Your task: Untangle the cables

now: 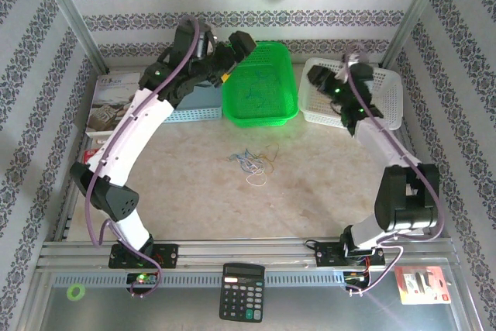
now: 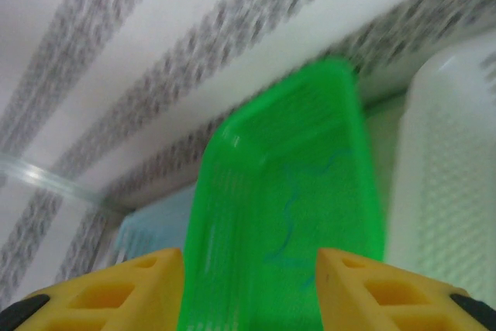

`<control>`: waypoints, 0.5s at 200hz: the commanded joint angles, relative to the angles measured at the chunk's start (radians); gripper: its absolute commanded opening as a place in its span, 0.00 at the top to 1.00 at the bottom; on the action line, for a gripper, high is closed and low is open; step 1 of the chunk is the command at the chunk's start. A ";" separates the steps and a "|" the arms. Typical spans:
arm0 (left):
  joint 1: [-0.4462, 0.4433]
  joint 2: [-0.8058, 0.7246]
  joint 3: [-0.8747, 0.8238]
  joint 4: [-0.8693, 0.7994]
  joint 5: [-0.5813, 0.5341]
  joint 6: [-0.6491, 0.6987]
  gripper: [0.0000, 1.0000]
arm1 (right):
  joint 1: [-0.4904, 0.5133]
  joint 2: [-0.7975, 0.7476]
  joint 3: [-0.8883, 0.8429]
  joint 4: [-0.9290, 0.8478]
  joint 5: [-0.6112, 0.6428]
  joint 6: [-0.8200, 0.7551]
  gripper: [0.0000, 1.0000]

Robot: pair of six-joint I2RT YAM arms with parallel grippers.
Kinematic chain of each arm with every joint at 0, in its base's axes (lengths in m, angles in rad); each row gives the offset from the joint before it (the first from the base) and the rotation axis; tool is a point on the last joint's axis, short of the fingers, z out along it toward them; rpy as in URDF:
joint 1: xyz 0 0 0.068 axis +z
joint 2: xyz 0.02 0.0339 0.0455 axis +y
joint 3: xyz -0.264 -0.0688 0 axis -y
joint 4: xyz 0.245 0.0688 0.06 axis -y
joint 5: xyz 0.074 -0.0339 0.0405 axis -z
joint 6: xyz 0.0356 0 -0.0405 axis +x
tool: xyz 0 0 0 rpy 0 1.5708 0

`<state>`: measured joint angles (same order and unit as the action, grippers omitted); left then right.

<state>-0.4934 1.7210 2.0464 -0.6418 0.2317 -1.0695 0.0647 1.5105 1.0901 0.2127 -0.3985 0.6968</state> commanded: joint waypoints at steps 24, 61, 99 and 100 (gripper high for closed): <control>0.021 0.080 0.297 -0.254 -0.093 -0.019 0.00 | 0.196 -0.073 -0.145 -0.196 0.042 -0.106 0.48; 0.031 0.101 0.357 -0.242 -0.085 -0.006 0.00 | 0.317 -0.036 -0.207 -0.213 0.066 -0.131 0.48; 0.040 0.118 0.385 -0.193 -0.063 0.002 0.00 | 0.394 0.022 -0.188 -0.275 0.050 -0.197 0.48; 0.041 0.119 0.387 -0.194 -0.063 0.002 0.00 | 0.396 0.023 -0.187 -0.278 0.049 -0.199 0.48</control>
<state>-0.4686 1.8194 2.3863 -0.8036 0.1631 -1.0615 0.4240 1.5017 0.8909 -0.0067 -0.3561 0.5686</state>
